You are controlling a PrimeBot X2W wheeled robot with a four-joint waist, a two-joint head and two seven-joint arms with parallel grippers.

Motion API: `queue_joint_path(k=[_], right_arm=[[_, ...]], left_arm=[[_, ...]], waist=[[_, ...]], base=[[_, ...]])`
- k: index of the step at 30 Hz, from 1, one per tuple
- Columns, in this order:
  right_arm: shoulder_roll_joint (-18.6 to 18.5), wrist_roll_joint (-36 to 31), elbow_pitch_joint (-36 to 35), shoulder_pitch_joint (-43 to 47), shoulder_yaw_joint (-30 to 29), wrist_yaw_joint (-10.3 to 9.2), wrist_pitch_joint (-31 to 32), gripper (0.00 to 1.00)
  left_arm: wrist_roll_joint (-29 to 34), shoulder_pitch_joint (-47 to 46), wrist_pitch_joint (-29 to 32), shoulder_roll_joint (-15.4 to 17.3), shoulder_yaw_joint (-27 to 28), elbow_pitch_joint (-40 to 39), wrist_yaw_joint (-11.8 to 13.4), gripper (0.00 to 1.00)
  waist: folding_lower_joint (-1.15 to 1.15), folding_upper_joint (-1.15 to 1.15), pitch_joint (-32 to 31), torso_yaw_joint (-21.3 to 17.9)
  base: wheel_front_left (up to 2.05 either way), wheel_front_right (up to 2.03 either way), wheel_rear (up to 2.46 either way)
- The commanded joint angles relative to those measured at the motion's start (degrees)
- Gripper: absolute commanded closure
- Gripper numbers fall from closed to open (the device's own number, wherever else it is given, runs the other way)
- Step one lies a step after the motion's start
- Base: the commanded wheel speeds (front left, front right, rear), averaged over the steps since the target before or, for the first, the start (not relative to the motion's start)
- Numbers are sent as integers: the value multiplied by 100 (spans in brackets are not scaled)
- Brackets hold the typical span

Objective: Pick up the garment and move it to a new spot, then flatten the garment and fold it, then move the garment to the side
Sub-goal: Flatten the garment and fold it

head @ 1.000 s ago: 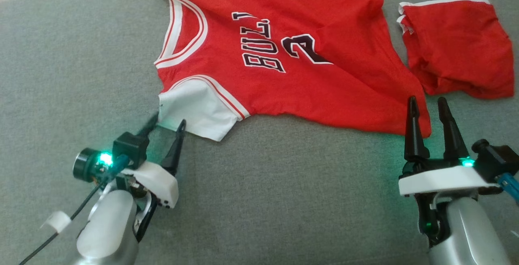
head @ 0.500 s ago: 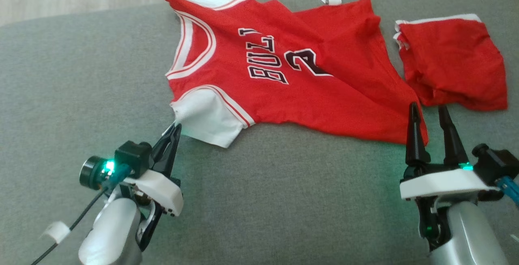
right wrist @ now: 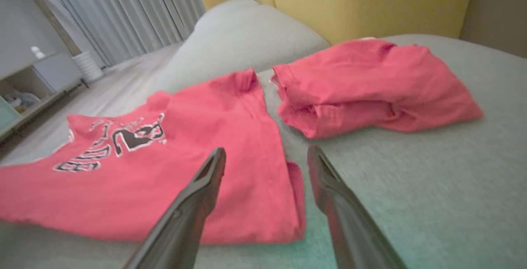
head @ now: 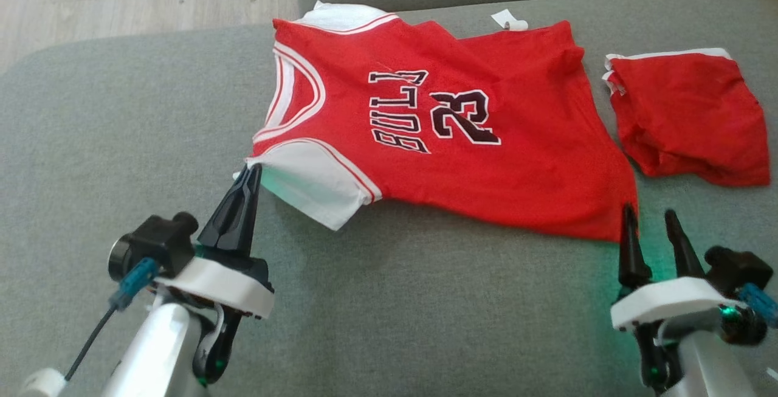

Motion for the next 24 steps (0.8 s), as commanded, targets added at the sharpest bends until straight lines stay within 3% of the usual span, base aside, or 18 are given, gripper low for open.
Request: queue_joint_path(k=[1,9,16,17,18,19,20,24], right_arm=[[-28,-86,-35,-162,69,-4,58,0],[-28,-56,780,-448,-13,-4,326,0],[-28,58,1322,-670,260,-4,384,0],[-28,95,1379,-690,353,-4,422,5],[-28,134,1423,-707,444,-4,452,53],[-28,170,1451,-721,530,-4,460,92],[-28,210,1454,-734,611,-4,432,100],[-28,417,1363,-775,771,-4,241,100]], left_arm=[[-35,-141,-3,111,237,-286,62,100],[-56,-58,-57,64,214,-674,166,100],[-51,-90,-101,74,200,-806,210,100],[-53,-96,-111,78,208,-813,221,100],[-57,-101,-118,80,215,-816,233,100],[-60,-102,-124,80,221,-817,247,100],[-63,-100,-128,79,231,-813,268,100],[-122,-81,-144,69,290,-803,324,100]], waist=[[1,0,7,21],[1,0,82,105],[1,0,126,161],[1,0,125,167],[1,0,119,171],[1,0,108,174],[1,0,90,174],[1,0,13,161]], base=[[0,0,0],[0,0,0],[0,0,0],[0,0,0],[0,0,0],[0,0,0],[0,0,0],[0,0,0]])
